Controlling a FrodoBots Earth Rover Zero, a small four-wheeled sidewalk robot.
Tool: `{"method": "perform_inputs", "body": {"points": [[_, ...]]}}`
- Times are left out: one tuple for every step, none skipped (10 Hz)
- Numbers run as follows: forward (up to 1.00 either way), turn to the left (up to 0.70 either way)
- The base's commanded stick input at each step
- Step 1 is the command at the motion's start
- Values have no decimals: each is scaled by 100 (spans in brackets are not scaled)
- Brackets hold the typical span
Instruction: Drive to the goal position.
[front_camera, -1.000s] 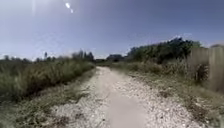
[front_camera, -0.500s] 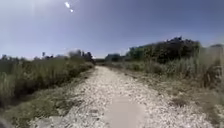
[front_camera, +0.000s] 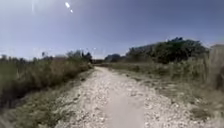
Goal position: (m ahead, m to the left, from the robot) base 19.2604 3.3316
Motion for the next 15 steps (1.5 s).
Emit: {"method": "perform_inputs", "body": {"points": [[70, 0], [70, 0], [70, 0], [70, 0], [70, 0], [70, 0], [70, 0], [70, 0], [70, 0], [70, 0], [70, 0], [70, 0], [70, 0], [70, 0], [70, 0]]}}
